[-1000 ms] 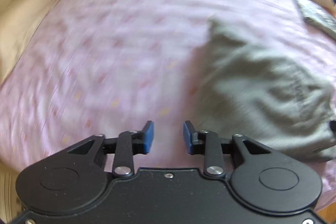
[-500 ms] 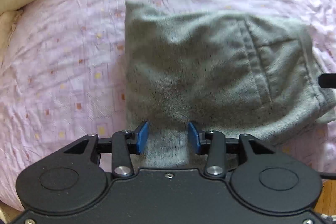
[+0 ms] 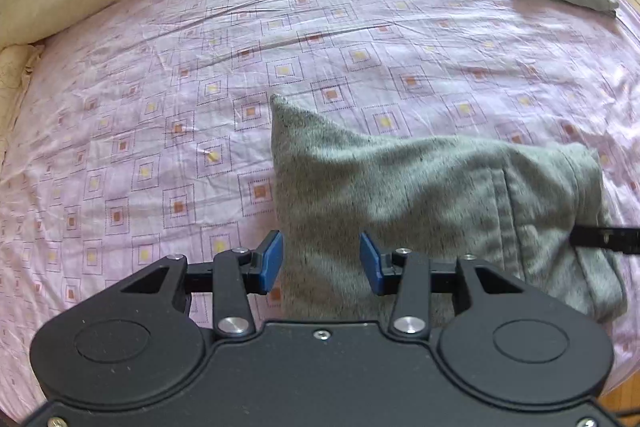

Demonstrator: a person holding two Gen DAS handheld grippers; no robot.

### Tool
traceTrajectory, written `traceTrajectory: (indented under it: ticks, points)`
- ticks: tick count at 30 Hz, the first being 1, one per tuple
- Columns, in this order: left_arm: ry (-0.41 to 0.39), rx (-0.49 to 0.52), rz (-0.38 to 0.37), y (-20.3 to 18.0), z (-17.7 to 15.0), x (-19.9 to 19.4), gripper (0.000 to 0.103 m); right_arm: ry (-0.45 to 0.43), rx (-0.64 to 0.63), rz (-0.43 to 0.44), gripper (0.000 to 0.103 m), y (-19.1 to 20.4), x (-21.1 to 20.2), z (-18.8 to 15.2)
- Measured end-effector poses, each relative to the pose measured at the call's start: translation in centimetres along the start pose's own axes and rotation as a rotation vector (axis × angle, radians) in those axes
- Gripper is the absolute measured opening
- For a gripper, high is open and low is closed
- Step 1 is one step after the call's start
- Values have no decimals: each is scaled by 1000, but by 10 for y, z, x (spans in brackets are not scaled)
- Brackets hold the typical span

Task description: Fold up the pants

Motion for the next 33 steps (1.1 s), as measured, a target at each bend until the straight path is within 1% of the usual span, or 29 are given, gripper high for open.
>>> traceTrajectory:
  ticks: [1, 2, 4, 5, 6, 8, 9, 11, 12, 13, 15, 16, 17, 19, 20, 22, 24, 26, 31, 32, 33]
  points:
    - [4, -5, -10, 1, 3, 1, 51, 36, 25, 16, 16, 3, 0, 3]
    - [4, -5, -18, 2, 5, 1, 51, 35, 6, -11, 10, 10, -4, 4]
    - [-10, 3, -31, 1, 11, -2, 51, 17, -115, -40, 9, 34, -21, 2]
    - [-21, 10, -37, 0, 14, -3, 51, 5, -153, -55, 9, 42, -31, 1]
    - [-30, 20, -41, -2, 16, -2, 52, -12, -162, -73, 9, 45, -38, -1]
    - [-34, 44, -44, -9, 22, 4, 53, -20, -129, -137, 9, 38, -37, -5]
    - [-30, 54, -38, -13, 24, 9, 53, -9, -94, -165, 9, 29, -30, -6]
    - [-12, 76, -19, -20, 29, 20, 53, 2, -25, -200, 14, 17, -16, -7]
    - [-10, 78, -14, -22, 32, 23, 53, -15, -6, -219, 17, 17, -17, -6]
    - [-14, 69, -14, -21, 35, 24, 53, -52, -3, -233, 19, 23, -22, -5]
    - [-16, 45, -31, -17, 40, 27, 53, -173, -51, -262, 20, 42, -35, -6]
    - [-9, 45, -34, -17, 44, 30, 53, -214, -92, -264, 23, 51, -38, -6]
    - [0, 47, -23, -17, 46, 35, 53, -230, -132, -257, 26, 58, -37, -5]
    - [23, 50, 6, -18, 51, 48, 53, -202, -195, -251, 27, 65, -25, 2]
    - [41, 51, 12, -18, 53, 56, 54, -171, -211, -273, 27, 65, -14, 6]
    - [80, 62, 16, -20, 55, 71, 56, -134, -211, -322, 27, 60, 4, 14]
    - [105, 70, 13, -22, 56, 83, 59, -99, -182, -350, 31, 52, 18, 21]
    - [103, 71, 17, -24, 56, 89, 62, -99, -156, -355, 35, 47, 21, 20]
    - [127, 50, 15, -24, 60, 94, 63, -118, -137, -340, 40, 40, 19, 15]
    - [127, 50, 17, -24, 60, 94, 63, -120, -138, -346, 42, 39, 20, 15]
    - [127, 50, 20, -23, 60, 94, 63, -121, -134, -358, 48, 38, 21, 16]
Point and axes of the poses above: each gripper's, at about its wrist camera, not at the fingertips, and x roughly the way its jaws point, y to its left, z to its top, the point moved 1 cm from there along x, roughly the way its jaws point, and after that the axes turned 12 degrees about z, right-handed, at the moved point
